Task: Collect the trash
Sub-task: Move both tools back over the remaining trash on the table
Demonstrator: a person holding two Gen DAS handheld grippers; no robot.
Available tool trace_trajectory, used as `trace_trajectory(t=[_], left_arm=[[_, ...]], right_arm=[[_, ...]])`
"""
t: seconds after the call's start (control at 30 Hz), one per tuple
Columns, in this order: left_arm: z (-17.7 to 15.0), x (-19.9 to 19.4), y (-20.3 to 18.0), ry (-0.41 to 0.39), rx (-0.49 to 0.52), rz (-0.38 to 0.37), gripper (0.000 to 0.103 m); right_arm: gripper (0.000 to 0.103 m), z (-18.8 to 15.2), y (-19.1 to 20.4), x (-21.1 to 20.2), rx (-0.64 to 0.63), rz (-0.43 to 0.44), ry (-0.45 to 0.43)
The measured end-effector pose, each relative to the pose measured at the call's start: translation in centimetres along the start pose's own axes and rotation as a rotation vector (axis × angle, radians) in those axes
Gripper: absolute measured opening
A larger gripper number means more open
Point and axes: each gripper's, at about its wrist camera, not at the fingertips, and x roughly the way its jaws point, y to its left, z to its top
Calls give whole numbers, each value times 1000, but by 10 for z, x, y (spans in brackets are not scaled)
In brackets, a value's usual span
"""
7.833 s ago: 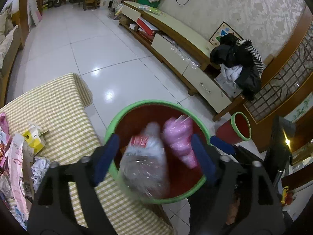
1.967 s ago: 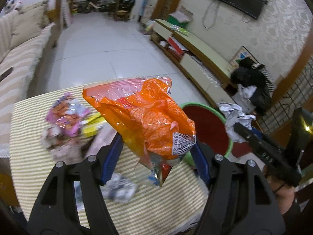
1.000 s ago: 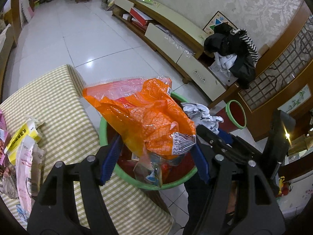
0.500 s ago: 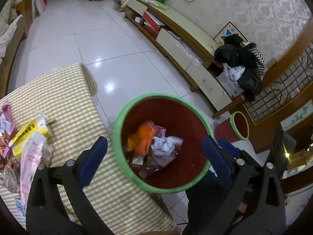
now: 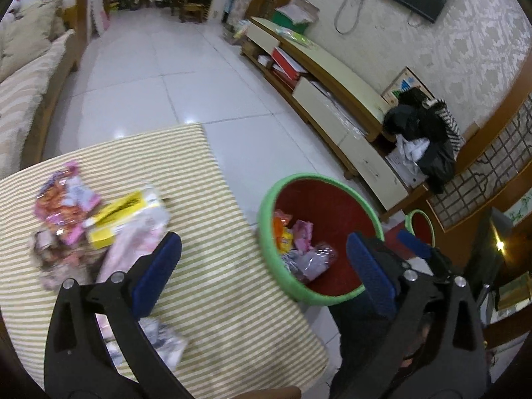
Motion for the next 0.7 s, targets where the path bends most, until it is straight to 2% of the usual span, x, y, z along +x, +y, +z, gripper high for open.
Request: trace_trajectory(t=[0.2,0.43,0.7], left_arm=[[-25,-49,55,-56,-75,80,98],[-65,-93,118,-87,-180,155,98],[-106,-120,168,-94,-274,199,98]], right_arm=[[96,-5,54,-4,-83,48,9],[96,-22,122,1,-192,120,50],[96,-51,183,15,-280,186,125]])
